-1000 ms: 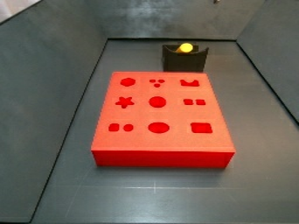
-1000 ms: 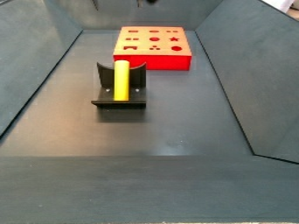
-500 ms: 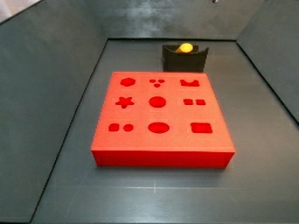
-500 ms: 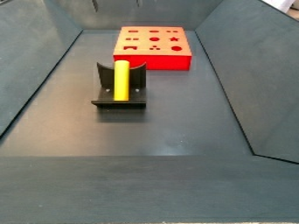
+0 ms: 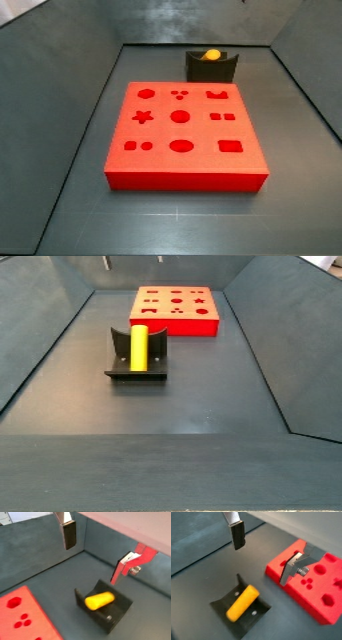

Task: Pick up the oval object. Move up. Place the oval object on the fixture. Regrasp the oval object. Move to above the board. Insert the oval object.
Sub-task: Regrasp the oval object.

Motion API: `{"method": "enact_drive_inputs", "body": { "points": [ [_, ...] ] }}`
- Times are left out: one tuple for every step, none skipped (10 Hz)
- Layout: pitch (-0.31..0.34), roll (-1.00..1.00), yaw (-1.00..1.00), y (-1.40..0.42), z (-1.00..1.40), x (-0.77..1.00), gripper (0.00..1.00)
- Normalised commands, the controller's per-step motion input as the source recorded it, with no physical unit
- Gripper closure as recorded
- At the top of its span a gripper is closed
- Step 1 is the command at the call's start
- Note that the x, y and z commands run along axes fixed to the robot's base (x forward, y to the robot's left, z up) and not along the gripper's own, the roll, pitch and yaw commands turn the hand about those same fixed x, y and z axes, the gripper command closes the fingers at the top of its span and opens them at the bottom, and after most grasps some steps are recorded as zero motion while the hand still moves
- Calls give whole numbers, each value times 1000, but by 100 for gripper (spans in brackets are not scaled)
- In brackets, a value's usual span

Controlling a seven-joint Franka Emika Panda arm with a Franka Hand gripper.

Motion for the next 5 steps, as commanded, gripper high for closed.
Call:
{"method": "enact_drive_inputs", "body": {
  "points": [
    [-41, 1000, 28, -17, 6, -27, 0],
    [-39, 1000, 28, -15, 9, -22, 0],
    [-37, 1000, 28, -17, 8, -19, 0],
    [-29, 1000, 28, -19, 3, 4, 0],
    [-20, 1000, 29, -21, -3, 17, 0]
  ]
}}
